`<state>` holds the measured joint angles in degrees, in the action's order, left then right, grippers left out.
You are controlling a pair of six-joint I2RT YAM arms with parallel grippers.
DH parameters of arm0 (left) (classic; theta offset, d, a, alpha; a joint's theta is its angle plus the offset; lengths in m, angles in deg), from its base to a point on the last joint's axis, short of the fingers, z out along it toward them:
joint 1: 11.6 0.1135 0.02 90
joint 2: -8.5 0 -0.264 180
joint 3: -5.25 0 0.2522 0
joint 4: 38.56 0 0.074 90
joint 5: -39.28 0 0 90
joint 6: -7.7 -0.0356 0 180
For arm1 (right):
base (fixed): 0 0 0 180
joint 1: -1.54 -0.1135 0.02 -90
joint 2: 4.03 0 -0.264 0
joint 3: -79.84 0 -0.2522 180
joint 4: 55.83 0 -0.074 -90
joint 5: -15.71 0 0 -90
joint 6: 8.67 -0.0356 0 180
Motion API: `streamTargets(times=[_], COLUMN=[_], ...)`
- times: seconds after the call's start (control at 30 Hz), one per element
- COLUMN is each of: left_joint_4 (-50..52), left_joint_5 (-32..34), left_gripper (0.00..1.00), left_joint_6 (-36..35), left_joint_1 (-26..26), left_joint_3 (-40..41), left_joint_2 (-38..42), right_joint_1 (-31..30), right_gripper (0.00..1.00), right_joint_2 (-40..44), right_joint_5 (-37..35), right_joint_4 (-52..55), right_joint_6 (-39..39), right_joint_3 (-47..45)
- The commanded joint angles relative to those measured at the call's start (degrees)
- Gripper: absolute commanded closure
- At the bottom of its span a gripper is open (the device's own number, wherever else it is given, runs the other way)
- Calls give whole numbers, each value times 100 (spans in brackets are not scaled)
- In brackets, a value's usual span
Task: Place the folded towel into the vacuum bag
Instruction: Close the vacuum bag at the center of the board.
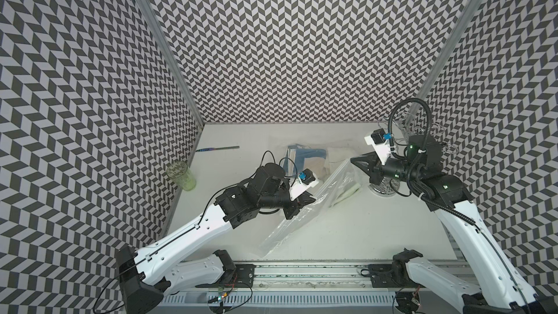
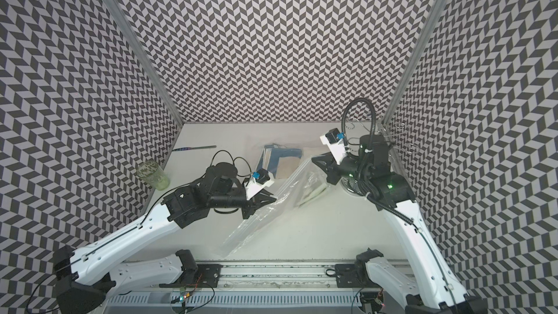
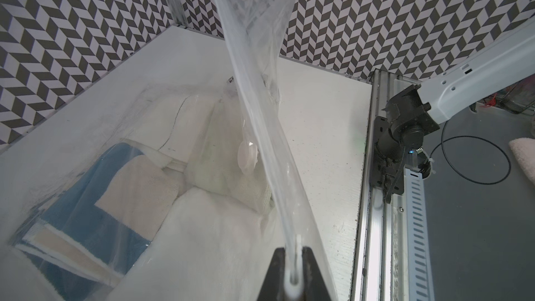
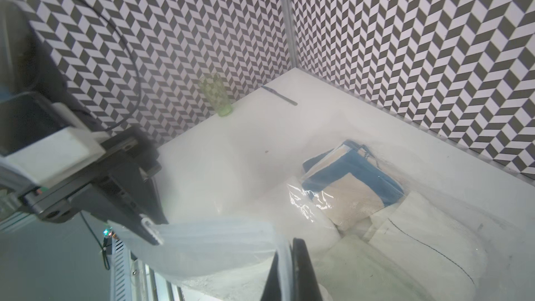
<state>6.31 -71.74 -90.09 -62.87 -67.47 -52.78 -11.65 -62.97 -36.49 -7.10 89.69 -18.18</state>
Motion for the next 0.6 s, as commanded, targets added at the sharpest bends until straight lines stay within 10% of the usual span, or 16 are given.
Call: streamTargets(times=[0.0,0.57], left_joint_4=[1133,941], left_joint_5=[-84,-302], left_gripper=[100,100], left_joint_6=[12,281], left_joint_1=[10,88], left_joint_3=[88,197], left_joint_2=[-168,-306], right_joint_1=[356,641], right_gripper=[100,100], right_joint_2=[-225,-1544], right_joint_5=[-1047,-2380], right_joint_4=[-1633,-2171], right_joint_6=[-356,-970], right_joint_3=[665,1797])
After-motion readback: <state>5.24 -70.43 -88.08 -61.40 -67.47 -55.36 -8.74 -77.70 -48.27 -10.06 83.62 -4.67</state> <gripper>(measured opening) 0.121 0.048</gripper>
